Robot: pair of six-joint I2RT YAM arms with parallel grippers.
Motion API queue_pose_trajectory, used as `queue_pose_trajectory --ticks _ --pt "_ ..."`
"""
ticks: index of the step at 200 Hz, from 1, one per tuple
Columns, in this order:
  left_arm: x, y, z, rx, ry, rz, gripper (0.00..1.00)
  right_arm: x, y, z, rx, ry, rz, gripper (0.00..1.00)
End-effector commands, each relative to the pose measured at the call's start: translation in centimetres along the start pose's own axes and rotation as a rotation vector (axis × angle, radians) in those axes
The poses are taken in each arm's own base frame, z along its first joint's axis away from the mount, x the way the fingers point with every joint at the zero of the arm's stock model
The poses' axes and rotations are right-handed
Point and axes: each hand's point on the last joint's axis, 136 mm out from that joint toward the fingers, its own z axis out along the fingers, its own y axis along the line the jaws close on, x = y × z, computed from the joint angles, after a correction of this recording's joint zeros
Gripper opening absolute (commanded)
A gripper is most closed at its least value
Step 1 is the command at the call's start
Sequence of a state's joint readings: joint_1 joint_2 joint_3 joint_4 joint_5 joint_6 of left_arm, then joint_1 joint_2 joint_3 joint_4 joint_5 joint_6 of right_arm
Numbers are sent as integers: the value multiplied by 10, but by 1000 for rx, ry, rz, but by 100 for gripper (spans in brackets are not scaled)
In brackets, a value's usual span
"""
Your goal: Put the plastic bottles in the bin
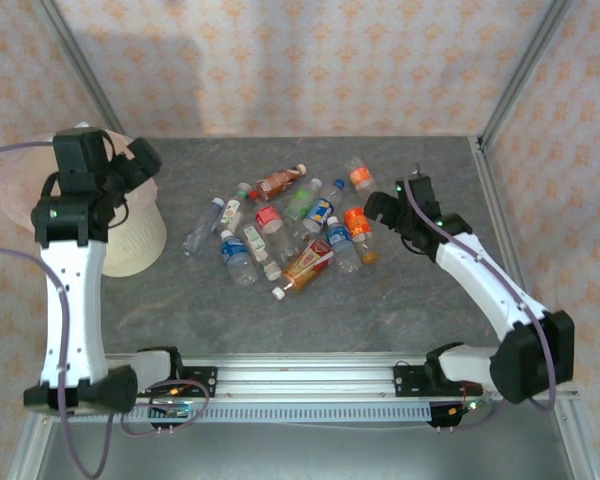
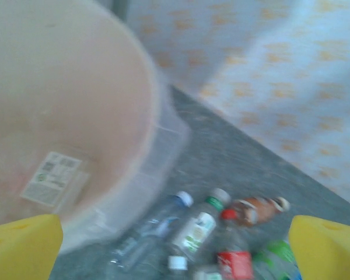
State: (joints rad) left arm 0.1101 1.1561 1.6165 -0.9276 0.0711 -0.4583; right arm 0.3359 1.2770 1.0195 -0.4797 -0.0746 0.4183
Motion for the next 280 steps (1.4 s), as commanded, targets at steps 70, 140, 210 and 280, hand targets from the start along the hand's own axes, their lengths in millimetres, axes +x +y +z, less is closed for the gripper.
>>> queue_pose_trajectory --ticks 70,140,210,280 --pt "113 -87 3 381 204 143 100 64 -4 91 24 297 -239 85" --pt "153 -94 29 384 303 166 100 78 -12 120 53 323 -245 78" --pt "183 -103 44 410 383 171 100 72 -26 125 112 247 -255 54" --pt "207 -158 35 669 412 98 100 27 42 43 -232 29 -248 37"
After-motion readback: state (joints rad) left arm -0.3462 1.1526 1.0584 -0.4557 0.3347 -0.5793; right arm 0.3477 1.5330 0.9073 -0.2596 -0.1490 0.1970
